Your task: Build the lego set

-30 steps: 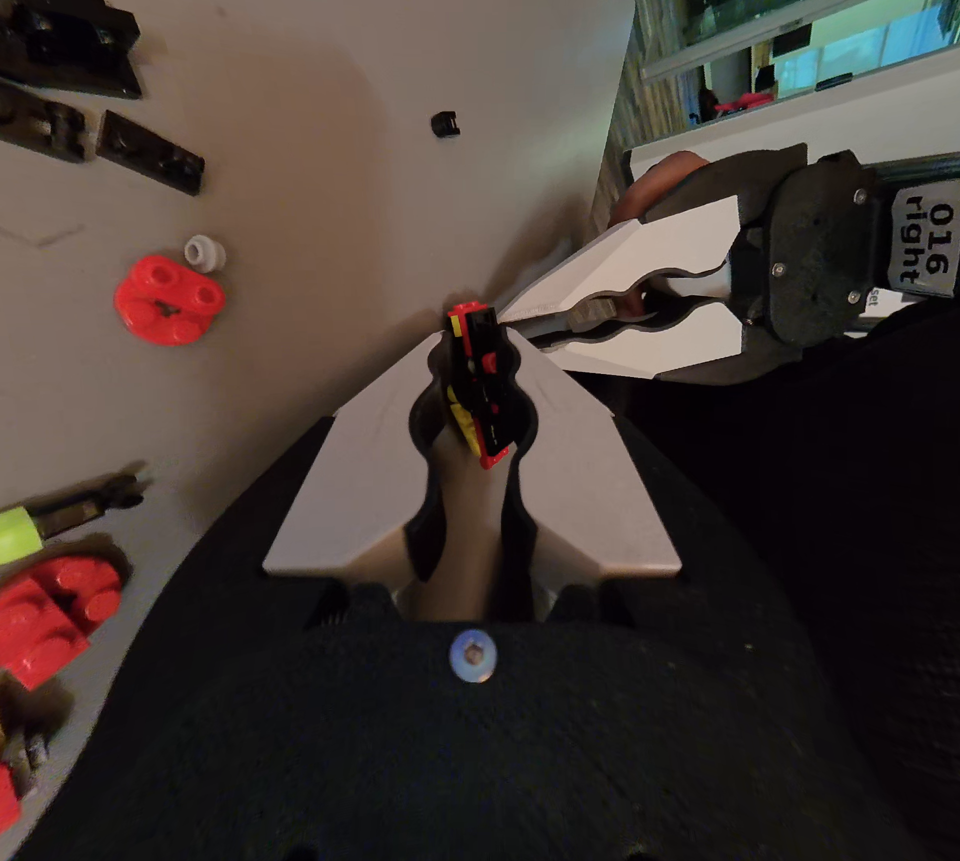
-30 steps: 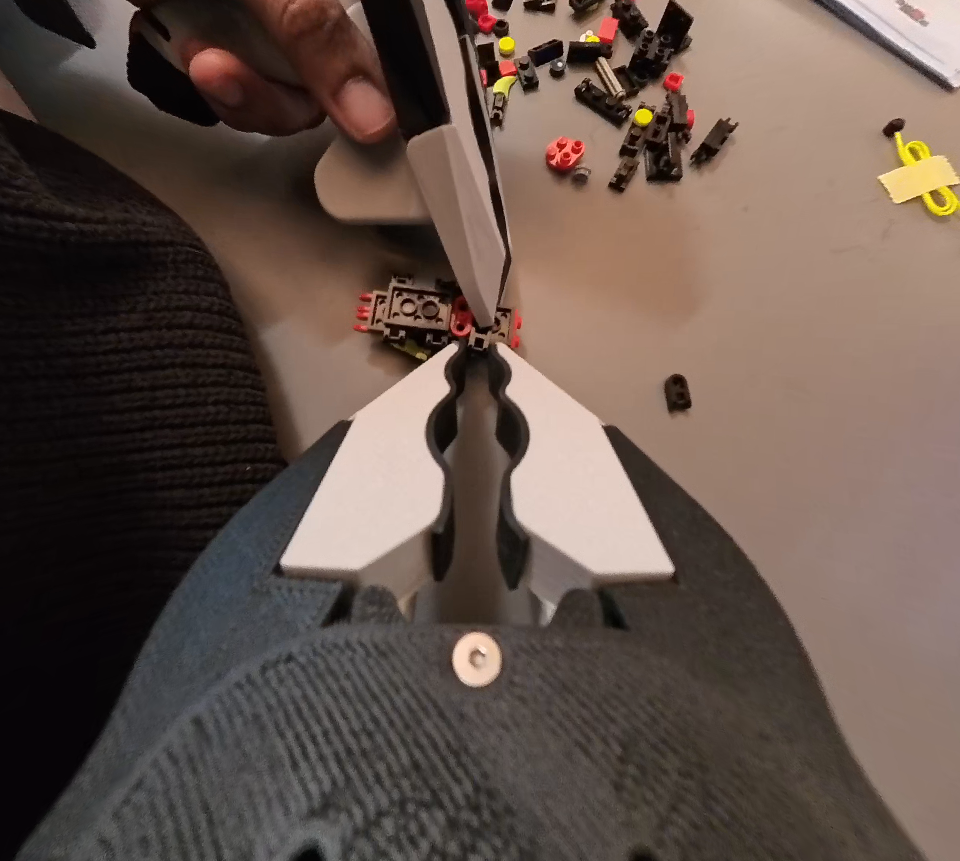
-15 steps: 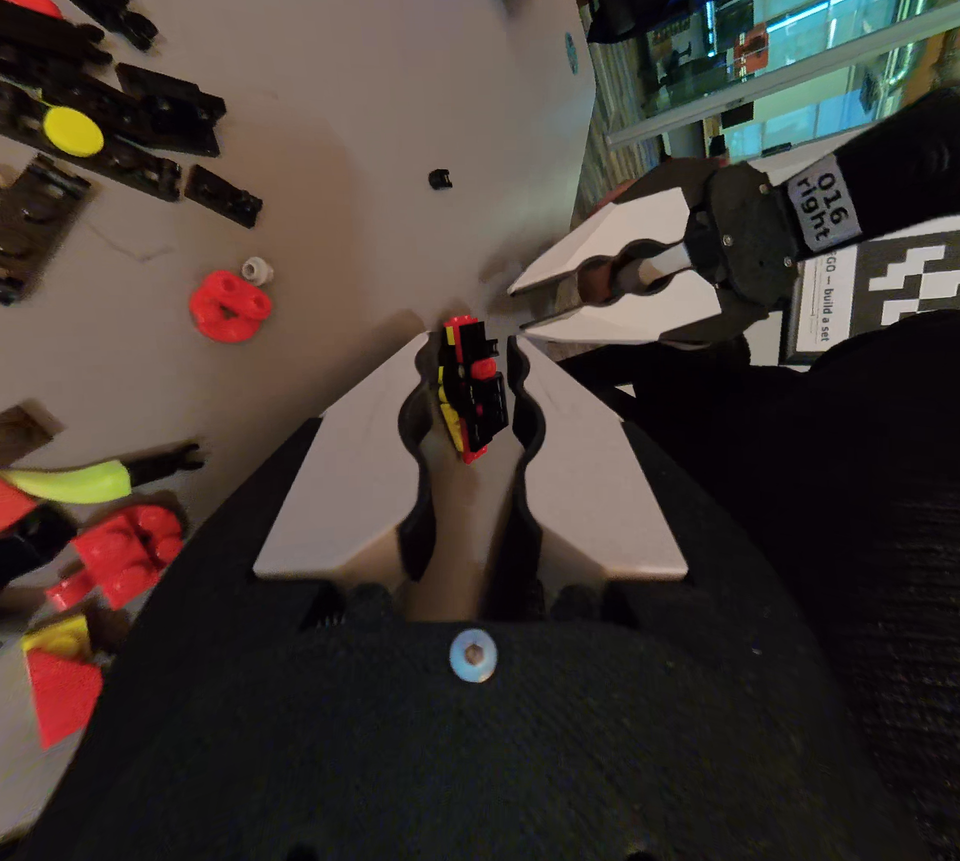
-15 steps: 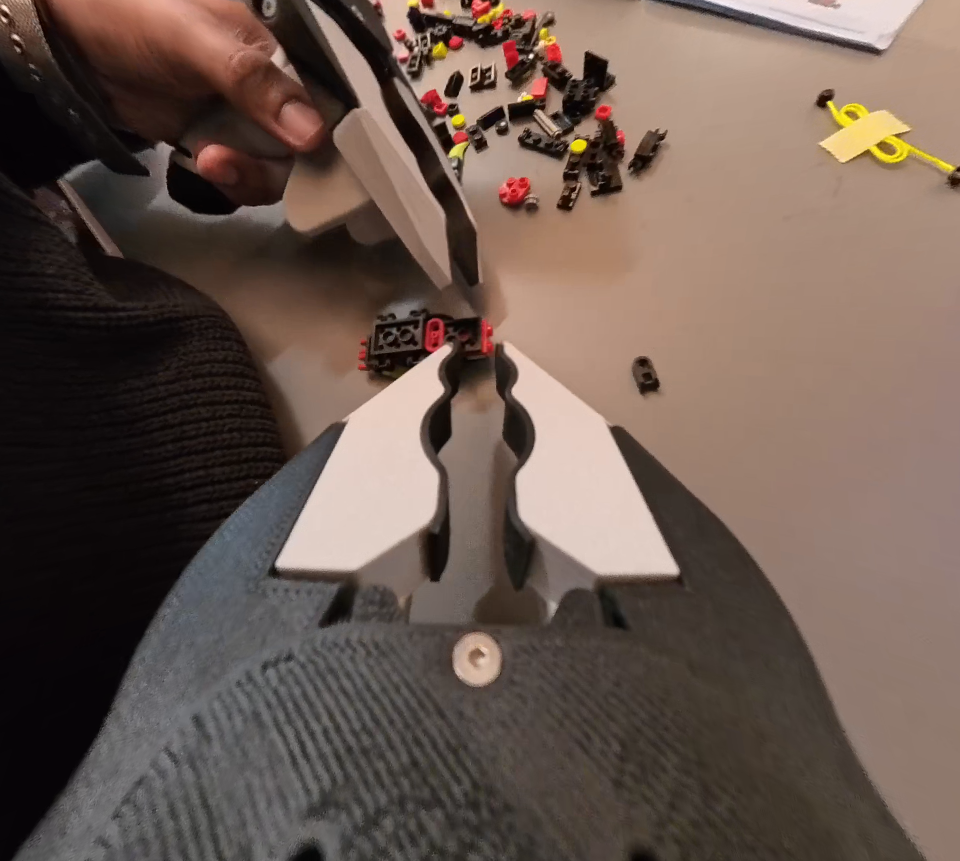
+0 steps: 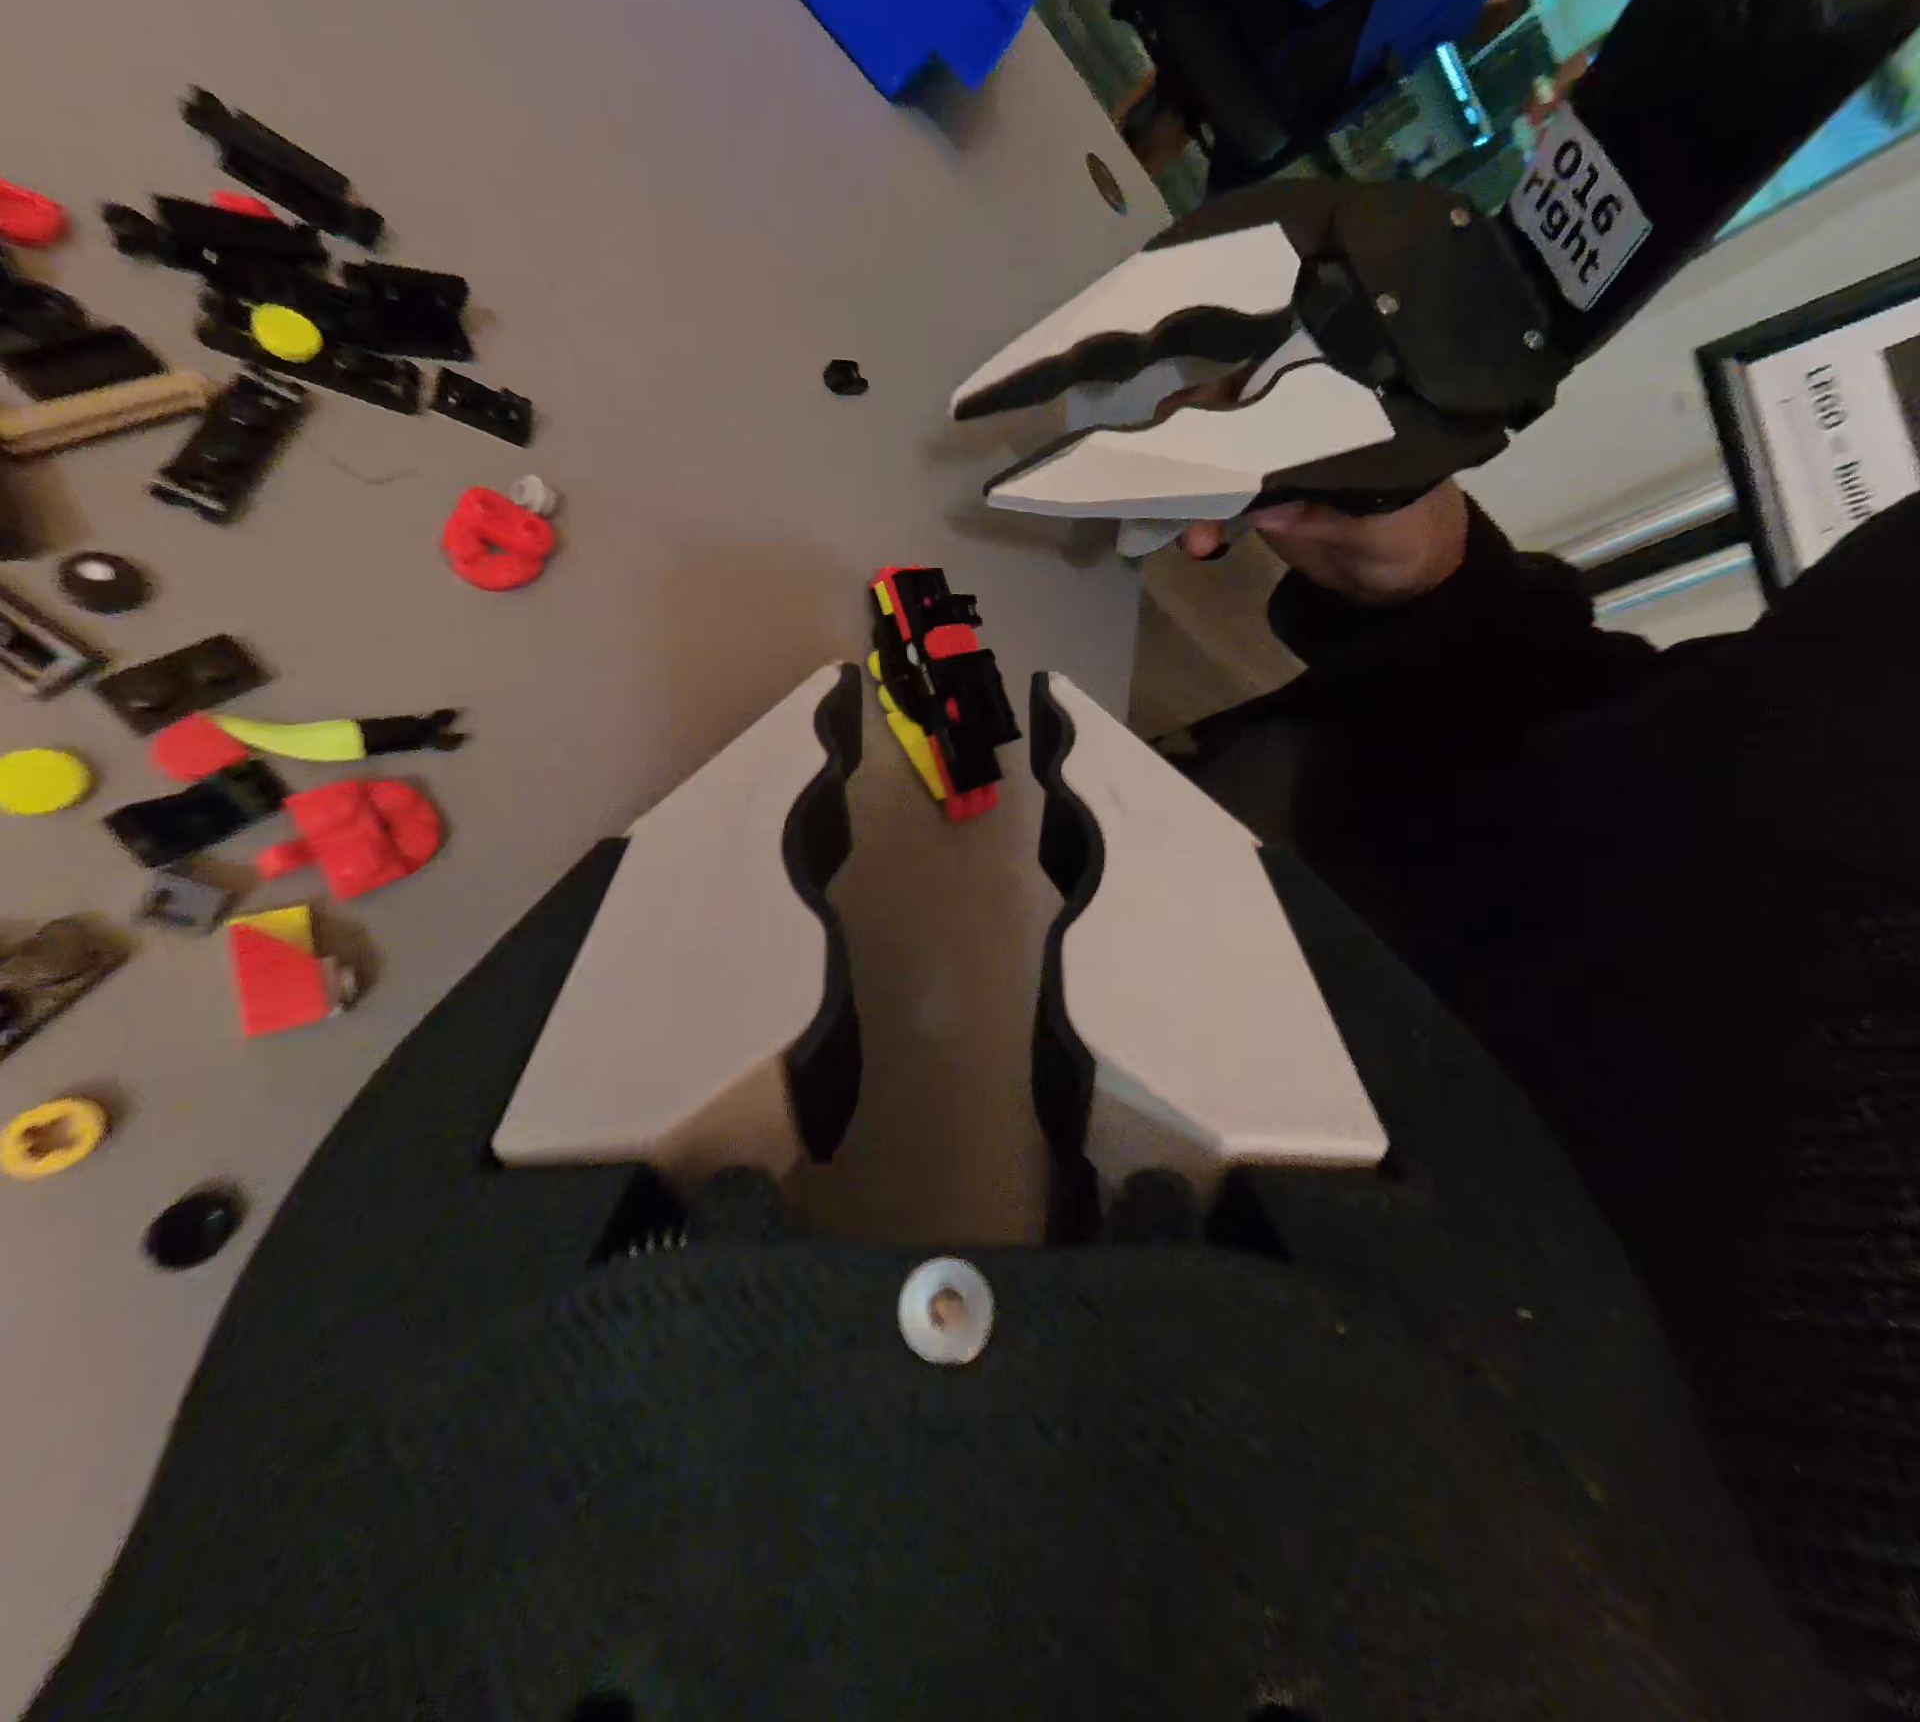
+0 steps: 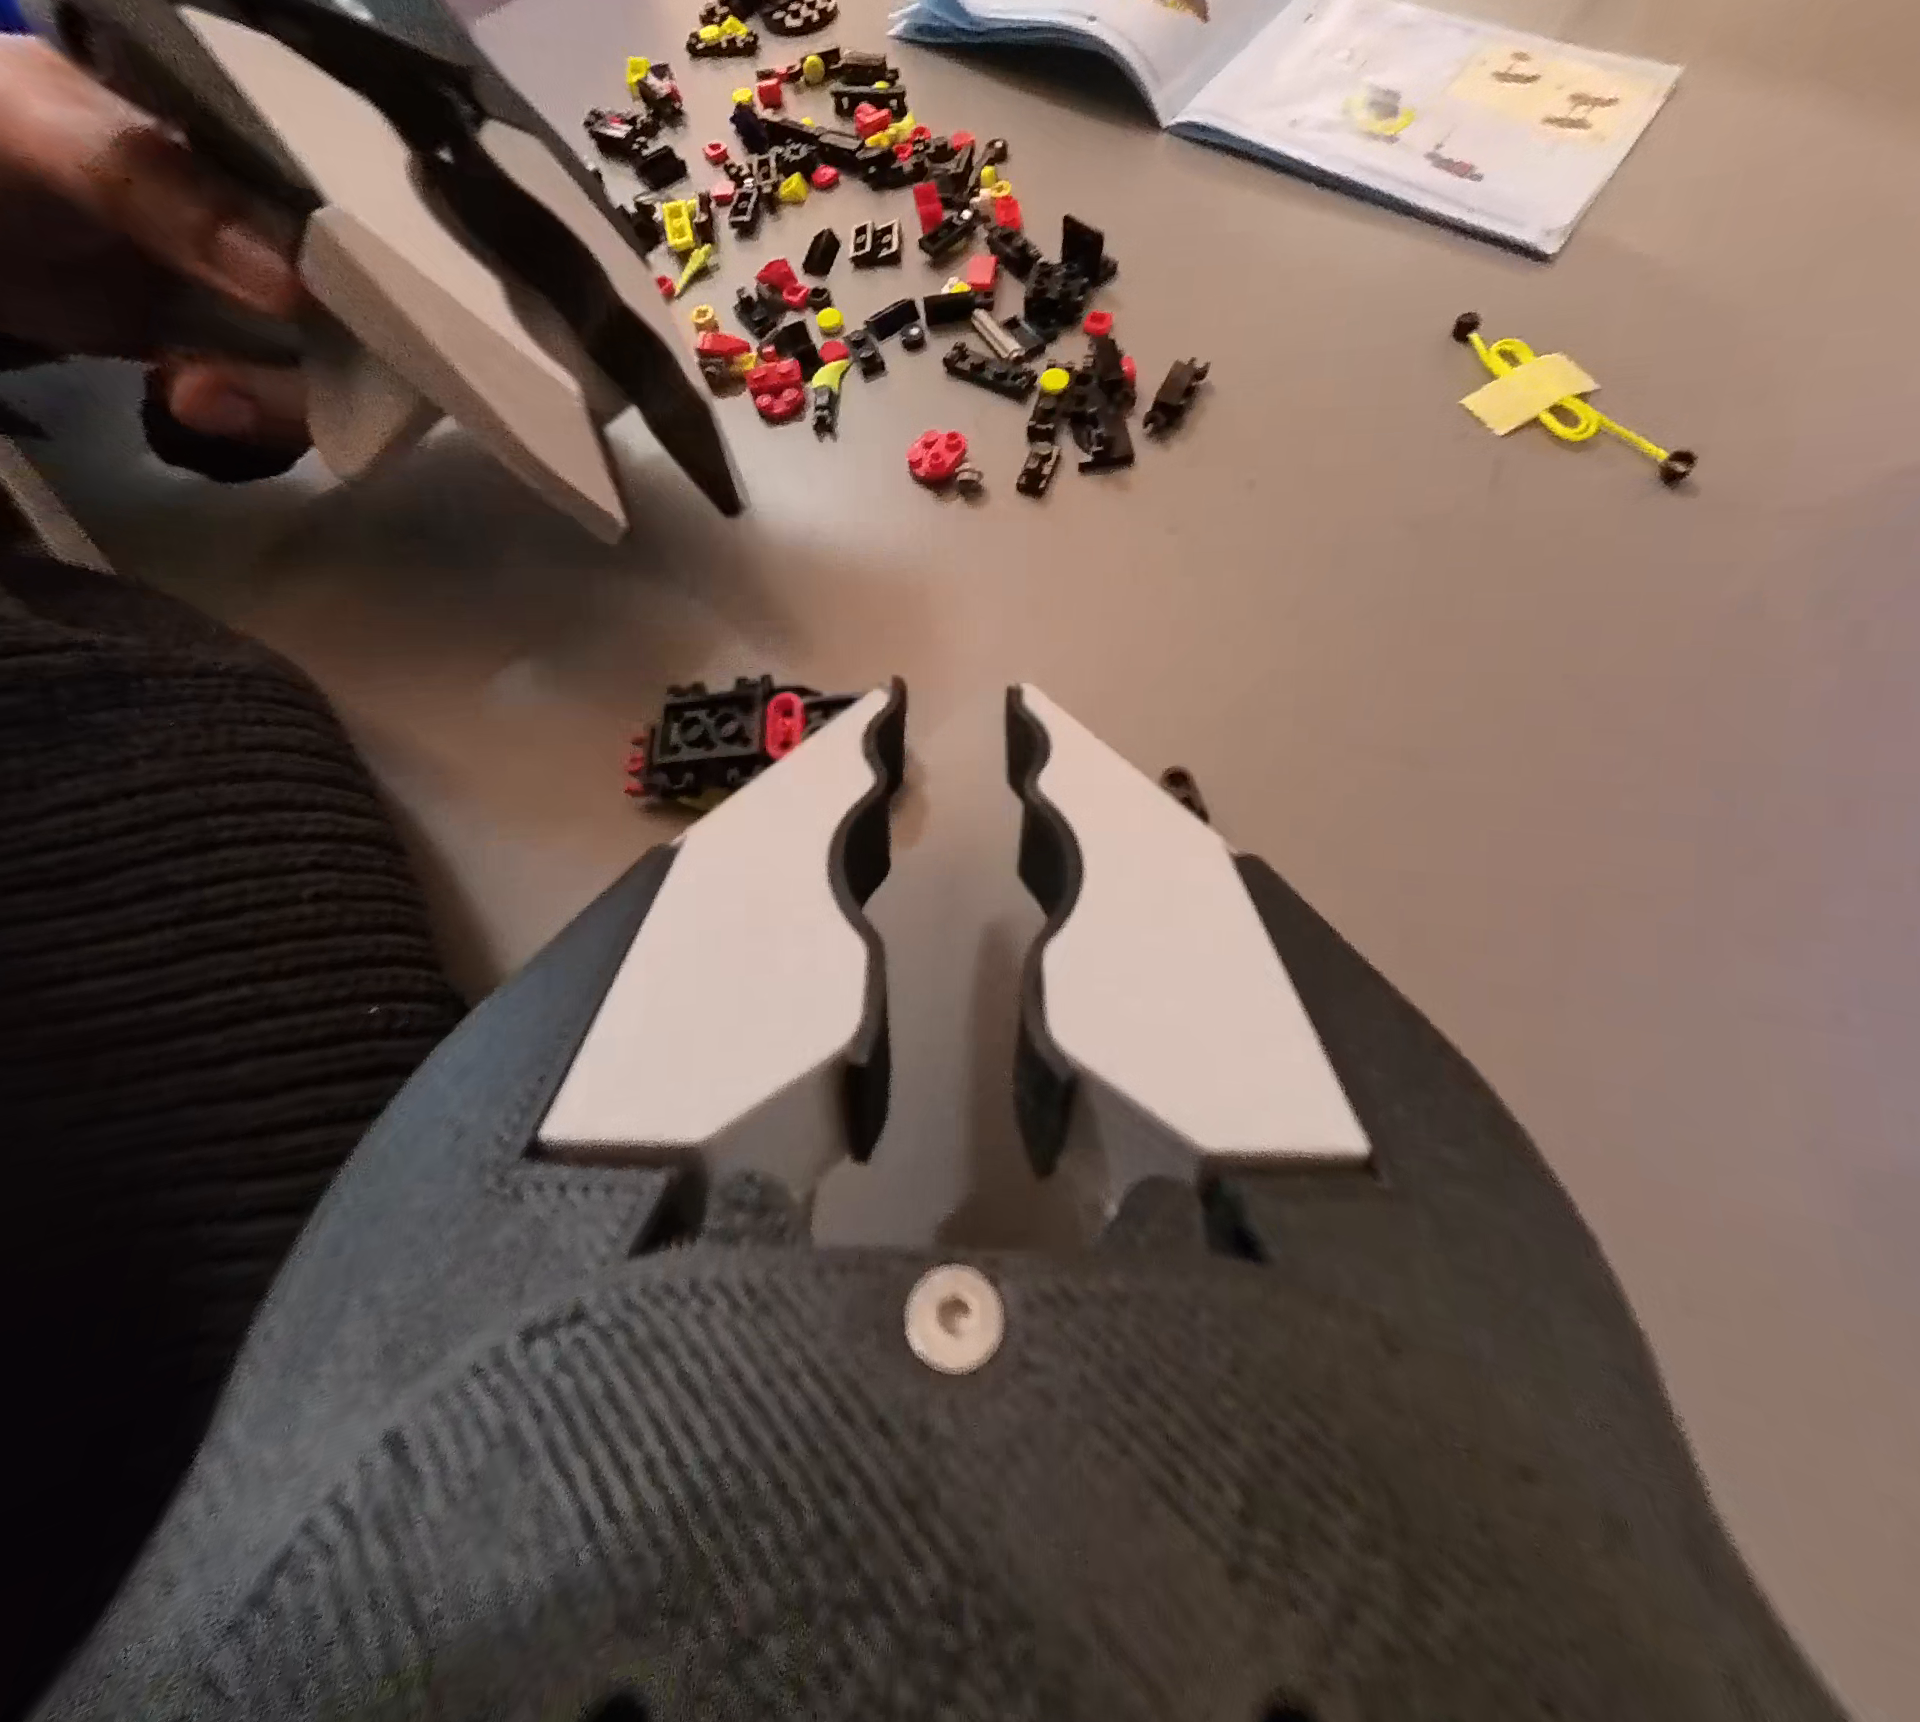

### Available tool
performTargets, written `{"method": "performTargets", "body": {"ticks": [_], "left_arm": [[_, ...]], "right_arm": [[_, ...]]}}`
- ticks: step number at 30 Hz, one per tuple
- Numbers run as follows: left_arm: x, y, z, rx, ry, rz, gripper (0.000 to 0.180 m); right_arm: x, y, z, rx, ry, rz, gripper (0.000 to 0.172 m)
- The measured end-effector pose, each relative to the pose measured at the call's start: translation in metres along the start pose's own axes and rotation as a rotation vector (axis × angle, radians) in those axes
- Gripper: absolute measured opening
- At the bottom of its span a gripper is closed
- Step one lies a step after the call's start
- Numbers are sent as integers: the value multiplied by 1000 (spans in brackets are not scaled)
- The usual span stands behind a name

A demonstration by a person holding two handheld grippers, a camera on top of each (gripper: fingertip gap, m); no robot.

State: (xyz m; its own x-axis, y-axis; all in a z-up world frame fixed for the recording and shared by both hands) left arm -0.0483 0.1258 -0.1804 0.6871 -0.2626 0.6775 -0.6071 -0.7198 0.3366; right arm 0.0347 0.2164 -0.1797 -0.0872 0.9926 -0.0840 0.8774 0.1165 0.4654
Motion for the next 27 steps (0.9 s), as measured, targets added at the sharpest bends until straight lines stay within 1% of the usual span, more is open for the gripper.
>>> {"method": "performTargets", "body": {"ticks": [2,4,7,8,10,13,21,27], "left_arm": [[2,6,-3,-6,-48,-10,37],[2,9,-7,20,-92,-25,37],[1,10,-9,40,-86,-19,38],[2,11,-9,39,-74,-4,38],[3,11,-9,47,-66,6,38],[3,11,-9,42,-65,6,38],[0,7,-7,23,-63,-3,38],[0,5,-4,2,-62,-4,38]], "right_arm": [[2,-1,-2,10,-2,24,26],[3,-1,-4,21,7,47,30],[3,0,-7,31,15,72,35],[2,1,-7,28,6,65,34],[-2,1,-5,12,-47,19,27],[-4,2,-4,18,-115,-32,27],[1,5,-7,38,-104,-15,28],[2,7,-6,32,-91,1,25]]}}
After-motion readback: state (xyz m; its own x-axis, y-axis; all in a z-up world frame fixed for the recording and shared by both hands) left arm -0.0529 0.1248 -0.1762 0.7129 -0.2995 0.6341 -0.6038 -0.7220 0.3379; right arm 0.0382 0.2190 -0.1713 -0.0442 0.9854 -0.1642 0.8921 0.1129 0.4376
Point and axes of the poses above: each gripper's, where its closed fingertips meet, y back along the fingers, z out of its underside, x = y × z across the jaws, the point moved 4 cm from there along y, back along the fingers, and after that the axes turned 5 degrees about x, right-handed, at the moved point
